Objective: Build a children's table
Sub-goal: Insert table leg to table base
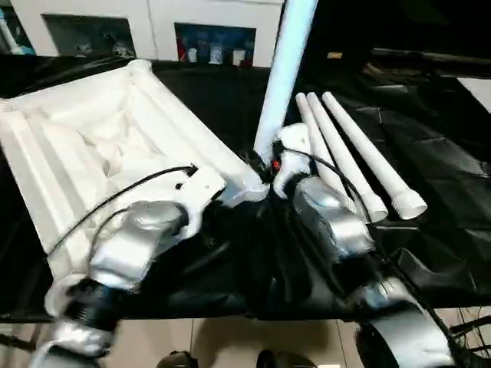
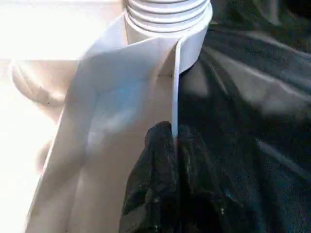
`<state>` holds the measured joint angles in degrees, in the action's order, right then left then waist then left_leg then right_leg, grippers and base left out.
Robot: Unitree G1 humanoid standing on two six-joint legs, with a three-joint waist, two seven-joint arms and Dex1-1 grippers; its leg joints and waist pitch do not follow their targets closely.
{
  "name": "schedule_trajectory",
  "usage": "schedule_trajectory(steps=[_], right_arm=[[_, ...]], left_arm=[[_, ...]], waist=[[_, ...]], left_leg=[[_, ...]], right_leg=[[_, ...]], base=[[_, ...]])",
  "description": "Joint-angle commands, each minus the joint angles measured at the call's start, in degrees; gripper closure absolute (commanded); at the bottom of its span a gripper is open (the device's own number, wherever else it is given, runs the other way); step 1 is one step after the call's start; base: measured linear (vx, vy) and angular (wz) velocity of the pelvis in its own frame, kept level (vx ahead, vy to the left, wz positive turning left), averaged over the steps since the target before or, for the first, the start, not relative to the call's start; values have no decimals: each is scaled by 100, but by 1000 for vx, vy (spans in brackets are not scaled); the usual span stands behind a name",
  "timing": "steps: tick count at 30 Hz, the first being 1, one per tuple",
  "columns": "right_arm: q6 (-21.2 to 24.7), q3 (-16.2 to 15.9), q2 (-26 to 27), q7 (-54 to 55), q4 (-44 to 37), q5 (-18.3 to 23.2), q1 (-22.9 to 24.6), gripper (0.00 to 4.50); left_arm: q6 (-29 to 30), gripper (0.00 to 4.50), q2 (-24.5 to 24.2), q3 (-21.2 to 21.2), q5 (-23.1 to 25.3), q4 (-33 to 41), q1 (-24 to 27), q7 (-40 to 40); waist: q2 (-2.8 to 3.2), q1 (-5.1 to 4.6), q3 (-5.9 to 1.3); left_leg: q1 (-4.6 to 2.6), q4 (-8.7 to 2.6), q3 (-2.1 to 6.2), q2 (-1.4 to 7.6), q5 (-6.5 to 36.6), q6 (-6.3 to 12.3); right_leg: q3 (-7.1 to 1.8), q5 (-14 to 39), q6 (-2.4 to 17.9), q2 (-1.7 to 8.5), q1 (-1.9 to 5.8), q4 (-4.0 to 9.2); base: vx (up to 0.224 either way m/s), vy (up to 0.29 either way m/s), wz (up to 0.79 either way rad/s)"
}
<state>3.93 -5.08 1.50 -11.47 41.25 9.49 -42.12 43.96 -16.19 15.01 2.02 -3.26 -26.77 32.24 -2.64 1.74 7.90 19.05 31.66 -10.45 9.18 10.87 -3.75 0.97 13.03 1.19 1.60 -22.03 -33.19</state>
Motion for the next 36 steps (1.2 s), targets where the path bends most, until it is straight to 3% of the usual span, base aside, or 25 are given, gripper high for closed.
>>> schedule_trajectory(steps=[1, 4, 9, 15, 17, 18, 23, 25, 27, 28, 29, 30, 31, 32, 34, 35, 36], right_arm=[[507, 122, -79, 476, 1145, -193, 435, 266], [460, 171, 52, 748, 1416, -180, 256, 266], [412, 228, 130, 779, 1542, -155, 185, 266], [130, 287, 180, 822, 1865, -236, -32, 266], [-21, 301, 194, 790, 1912, -236, -86, 266], [-132, 344, 220, 682, 1868, -175, -119, 210], [-280, 364, 244, 499, 1745, -143, -176, 196], [-325, 361, 235, 403, 1683, -126, -208, 179], [-354, 381, 213, 284, 1570, -79, -236, 165], [-435, 372, 186, 170, 1492, -92, -262, 155], [-435, 372, 186, 170, 1492, -92, -262, 148], [-435, 393, 155, 117, 1413, -83, -281, 141], [-435, 395, 154, 115, 1410, -83, -283, 131], [-427, 414, 92, 2, 1250, -58, -297, 131], [-421, 372, 0, -258, 958, -28, -258, 104], [-422, 366, -18, -315, 891, -29, -243, 104], [-370, 322, -83, -512, 659, -6, -173, 87]], left_arm=[[221, 450, 179, 181, -70, -38, 146, -146], [367, 450, 401, 186, -13, -74, 103, -391], [395, 450, 323, 193, -4, -29, 121, -333], [429, 450, 325, 202, 44, -10, 98, -342], [427, 450, 318, 209, 33, -7, 85, -360], [373, 450, 307, 205, 14, -12, 69, -343], [213, 450, 258, 232, -29, 7, 45, -226], [142, 450, 220, 256, -37, 34, 38, -155], [98, 450, 176, 274, -43, 84, 35, -85], [-9, 450, 125, 302, -45, 126, 30, 9], [-9, 450, 125, 302, -45, 126, 30, 9], [5, 450, 104, 287, -65, 171, 36, 37], [7, 450, 104, 285, -67, 173, 37, 38], [-62, 450, 35, 321, -70, 220, 40, 121], [-207, 450, -67, 379, -97, 309, 61, 284], [-205, 450, -85, 381, -109, 338, 70, 305], [-328, 450, -171, 411, -159, 417, 104, 463]], waist=[[88, -27, -102], [63, -12, -106], [54, -17, -103], [55, -37, -113], [61, -21, -114], [63, -18, -109], [66, -11, -112], [90, 37, -161], [49, 20, -180], [56, 53, -212], [59, 57, -202], [64, 69, -169], [60, 74, -166], [44, 94, -212], [56, 127, -286], [70, 130, -285], [85, 123, -306]], left_leg=[[-8, -539, 337, 416, 2589, -179], [-66, -520, 321, 399, 2764, -122], [-49, -543, 350, 394, 2953, -105], [-17, -552, 377, 390, 3070, -105], [-41, -547, 359, 391, 3093, -89], [-60, -539, 353, 385, 3137, -78], [-44, -557, 338, 401, 3127, -86], [-56, -518, 289, 427, 2787, -70], [26, -534, 261, 421, 2430, -12], [100, -482, 191, 416, 1566, 171], [78, -464, 159, 410, 1520, 244], [11, -449, 116, 413, 1726, 291], [0, -439, 101, 403, 1828, 291], [14, -423, 83, 405, 1672, 304], [102, -386, 48, 400, 711, 544], [89, -372, 29, 408, 552, 605], [130, -339, 18, 397, 255, 702]], right_leg=[[-308, 3176, 617, 696, -31, 527], [-341, 3273, 544, 704, -108, 563], [-332, 3534, 381, 700, -129, 590], [-321, 3689, 320, 715, -139, 605], [-334, 3647, 314, 702, -181, 618], [-336, 3645, 316, 692, -200, 628], [-341, 3337, 403, 677, -197, 598], [-373, 2802, 555, 687, -199, 570], [-361, 2235, 682, 643, -116, 499], [-369, 1167, 901, 652, -27, 398], [-367, 1161, 945, 641, -49, 413], [-368, 1619, 974, 628, -123, 475], [-369, 1893, 959, 633, -134, 499], [-371, 1984, 938, 659, -99, 492], [-328, 776, 1037, 616, -7, 345], [-322, 505, 1111, 607, -24, 327], [-301, -62, 1275, 596, 23, 248]], base=[[0, 0, 0], [0, 0, 0], [0, 0, 0], [0, 0, 0], [0, 0, 0], [0, 0, 0], [0, 0, 0], [0, 0, 0], [0, 0, 0], [0, 0, 0], [0, 0, 0], [0, 0, 0], [0, 0, 0], [0, 0, 0], [0, 0, 0], [0, 0, 0], [0, 0, 0]])
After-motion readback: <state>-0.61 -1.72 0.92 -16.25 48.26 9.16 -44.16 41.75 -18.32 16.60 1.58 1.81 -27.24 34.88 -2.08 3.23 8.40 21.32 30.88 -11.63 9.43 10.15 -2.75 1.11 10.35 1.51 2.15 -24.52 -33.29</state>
